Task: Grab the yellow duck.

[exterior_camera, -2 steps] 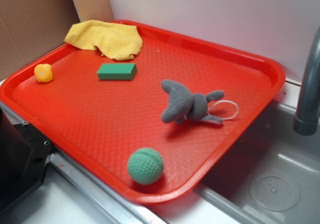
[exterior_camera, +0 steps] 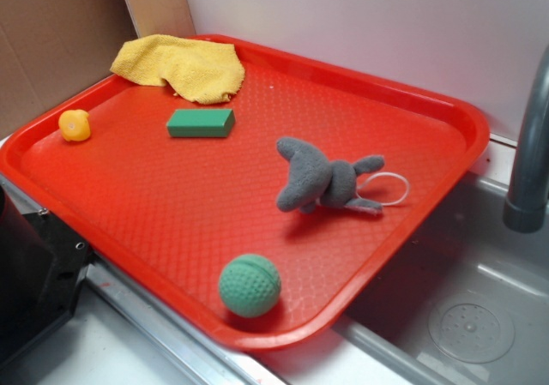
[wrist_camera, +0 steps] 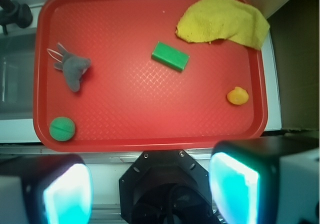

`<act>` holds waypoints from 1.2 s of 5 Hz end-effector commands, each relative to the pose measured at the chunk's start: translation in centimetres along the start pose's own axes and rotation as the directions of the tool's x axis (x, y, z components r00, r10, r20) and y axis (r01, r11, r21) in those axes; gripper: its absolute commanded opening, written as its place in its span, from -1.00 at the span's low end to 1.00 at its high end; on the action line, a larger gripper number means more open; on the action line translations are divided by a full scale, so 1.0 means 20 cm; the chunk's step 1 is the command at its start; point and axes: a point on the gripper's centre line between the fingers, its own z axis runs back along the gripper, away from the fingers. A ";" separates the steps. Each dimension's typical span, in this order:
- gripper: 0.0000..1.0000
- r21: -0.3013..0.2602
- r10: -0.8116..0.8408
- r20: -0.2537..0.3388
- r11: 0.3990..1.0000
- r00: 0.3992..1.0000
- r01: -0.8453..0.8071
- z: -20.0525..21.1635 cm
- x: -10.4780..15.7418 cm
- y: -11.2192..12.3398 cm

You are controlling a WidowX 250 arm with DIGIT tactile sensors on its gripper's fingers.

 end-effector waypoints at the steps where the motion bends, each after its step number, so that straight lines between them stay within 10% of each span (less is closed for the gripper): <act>1: 1.00 -0.010 0.236 0.086 0.972 0.968 -0.236 0.00 0.05 0.06; 6: 1.00 -0.006 0.881 0.298 0.387 0.368 -0.922 -0.48 0.15 0.52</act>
